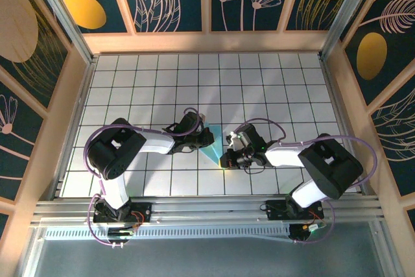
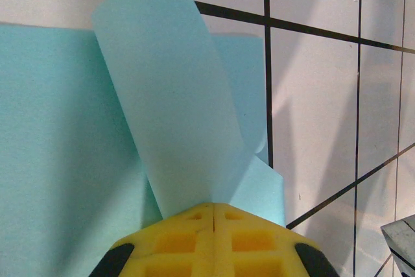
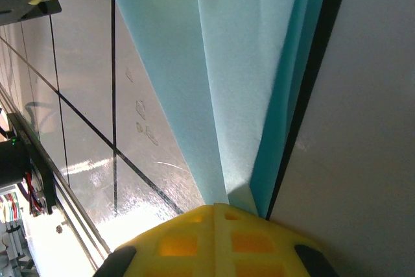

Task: Fold a paper plane with a square sheet of paper (fold left side to right side)
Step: Fourth fold the wing at the center of the table.

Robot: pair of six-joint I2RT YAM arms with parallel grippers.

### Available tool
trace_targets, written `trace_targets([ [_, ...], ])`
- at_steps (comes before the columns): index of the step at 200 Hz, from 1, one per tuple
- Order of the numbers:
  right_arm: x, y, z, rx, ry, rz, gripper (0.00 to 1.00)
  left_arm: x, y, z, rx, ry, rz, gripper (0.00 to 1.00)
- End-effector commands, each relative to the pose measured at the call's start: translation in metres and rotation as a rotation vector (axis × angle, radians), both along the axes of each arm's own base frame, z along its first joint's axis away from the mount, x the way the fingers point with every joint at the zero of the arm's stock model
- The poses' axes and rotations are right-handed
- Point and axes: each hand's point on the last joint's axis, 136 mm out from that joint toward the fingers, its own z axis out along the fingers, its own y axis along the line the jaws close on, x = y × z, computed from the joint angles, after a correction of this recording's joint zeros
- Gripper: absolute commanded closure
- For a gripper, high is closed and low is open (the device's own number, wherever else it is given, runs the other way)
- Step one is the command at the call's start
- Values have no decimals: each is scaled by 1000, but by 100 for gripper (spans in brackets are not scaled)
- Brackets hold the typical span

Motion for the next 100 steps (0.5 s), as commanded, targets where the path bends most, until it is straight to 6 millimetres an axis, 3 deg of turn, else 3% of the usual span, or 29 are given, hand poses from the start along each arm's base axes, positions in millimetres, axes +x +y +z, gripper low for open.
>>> trace_targets([
  [1, -11, -5, -9, -25, 32, 11, 100, -18, 26, -35, 126, 85, 30, 96],
  [100, -36, -14, -13, -36, 98, 29, 100, -17, 27, -36, 130, 84, 33, 96],
])
